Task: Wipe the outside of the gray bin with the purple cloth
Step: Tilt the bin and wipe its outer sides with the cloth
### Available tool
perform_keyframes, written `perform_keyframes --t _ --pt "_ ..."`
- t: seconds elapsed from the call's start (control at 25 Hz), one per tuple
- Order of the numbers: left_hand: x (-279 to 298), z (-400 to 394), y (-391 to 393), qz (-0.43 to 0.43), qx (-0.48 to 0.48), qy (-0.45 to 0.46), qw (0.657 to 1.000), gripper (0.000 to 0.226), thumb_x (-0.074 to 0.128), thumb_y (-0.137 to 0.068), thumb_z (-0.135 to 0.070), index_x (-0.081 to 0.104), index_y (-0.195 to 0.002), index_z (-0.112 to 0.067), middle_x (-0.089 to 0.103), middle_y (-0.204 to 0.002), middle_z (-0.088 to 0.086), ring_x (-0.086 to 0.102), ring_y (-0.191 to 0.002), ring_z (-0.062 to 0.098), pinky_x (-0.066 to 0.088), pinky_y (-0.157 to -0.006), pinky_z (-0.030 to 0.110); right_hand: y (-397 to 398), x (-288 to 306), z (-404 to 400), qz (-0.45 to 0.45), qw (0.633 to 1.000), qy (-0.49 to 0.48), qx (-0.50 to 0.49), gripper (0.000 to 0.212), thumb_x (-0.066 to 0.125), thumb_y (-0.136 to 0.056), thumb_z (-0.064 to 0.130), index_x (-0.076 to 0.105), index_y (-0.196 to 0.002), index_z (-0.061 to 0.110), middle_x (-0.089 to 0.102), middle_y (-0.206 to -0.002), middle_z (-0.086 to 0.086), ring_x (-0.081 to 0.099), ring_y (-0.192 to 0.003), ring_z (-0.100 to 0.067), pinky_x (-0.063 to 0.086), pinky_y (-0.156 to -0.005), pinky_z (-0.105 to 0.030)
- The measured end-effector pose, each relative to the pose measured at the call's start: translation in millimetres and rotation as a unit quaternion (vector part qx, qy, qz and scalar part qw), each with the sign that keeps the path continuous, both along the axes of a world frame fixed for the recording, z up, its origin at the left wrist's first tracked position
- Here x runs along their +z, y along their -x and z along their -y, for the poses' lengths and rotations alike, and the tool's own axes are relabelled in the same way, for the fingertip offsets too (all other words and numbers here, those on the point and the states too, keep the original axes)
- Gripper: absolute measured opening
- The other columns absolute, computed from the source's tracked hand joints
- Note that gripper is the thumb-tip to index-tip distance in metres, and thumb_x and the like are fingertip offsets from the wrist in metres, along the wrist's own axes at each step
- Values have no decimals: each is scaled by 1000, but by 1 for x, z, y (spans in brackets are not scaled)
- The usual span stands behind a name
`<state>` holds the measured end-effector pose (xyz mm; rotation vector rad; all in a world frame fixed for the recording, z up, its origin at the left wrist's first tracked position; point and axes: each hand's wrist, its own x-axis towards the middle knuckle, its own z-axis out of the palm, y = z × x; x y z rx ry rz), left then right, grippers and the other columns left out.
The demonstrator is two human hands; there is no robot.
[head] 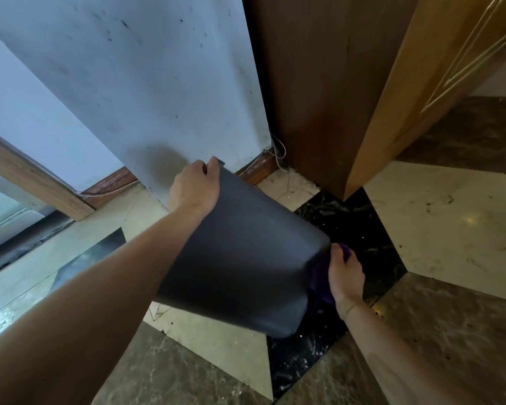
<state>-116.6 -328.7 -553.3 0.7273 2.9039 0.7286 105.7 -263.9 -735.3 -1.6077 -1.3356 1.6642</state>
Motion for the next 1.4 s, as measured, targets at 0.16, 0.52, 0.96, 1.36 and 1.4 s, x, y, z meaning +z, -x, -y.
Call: perform_keyframes --t 0.16,0.52,0.96,1.36,1.4 --pt "9 38 -20 23 -34 -168 985 50 38 -92 -41 52 -77 4 51 -69 14 47 -66 20 33 -62 35 -3 27 -4 -67 996 -12 -50 38 45 -100 42 54 -133 26 57 -121 -3 55 -111 -28 44 -94 -39" --pt "-12 86 -38 131 9 -244 961 80 34 -91 -63 67 -83 9 67 -85 28 62 -80 45 43 -65 38 -31 28 23 -61 995 -73 -38 17 47 -101 35 56 -115 34 59 -101 13 59 -103 -23 46 -84 -37" --pt "-17 104 -89 45 -134 -244 959 74 34 -90 -57 58 -60 6 59 -58 18 52 -53 26 39 -49 32 -9 128 33 -163 903 -397 -19 32 45 -96 39 57 -122 26 64 -112 -1 62 -99 -20 54 -82 -45" --pt "-23 119 -96 -42 -218 -230 948 52 34 -94 -27 40 -43 -22 53 -49 -25 38 -36 0 22 -39 6 50 148 68 -5 826 -469 314 58 34 -100 49 25 -155 32 24 -165 8 8 -154 -15 3 -124 -42" --pt "-24 118 -93 -49 -214 -233 947 53 35 -94 -29 34 -41 -22 51 -48 -22 35 -35 1 20 -38 7 50 144 62 -1 833 -456 313 57 35 -100 48 26 -155 32 25 -164 8 10 -154 -14 3 -124 -40"
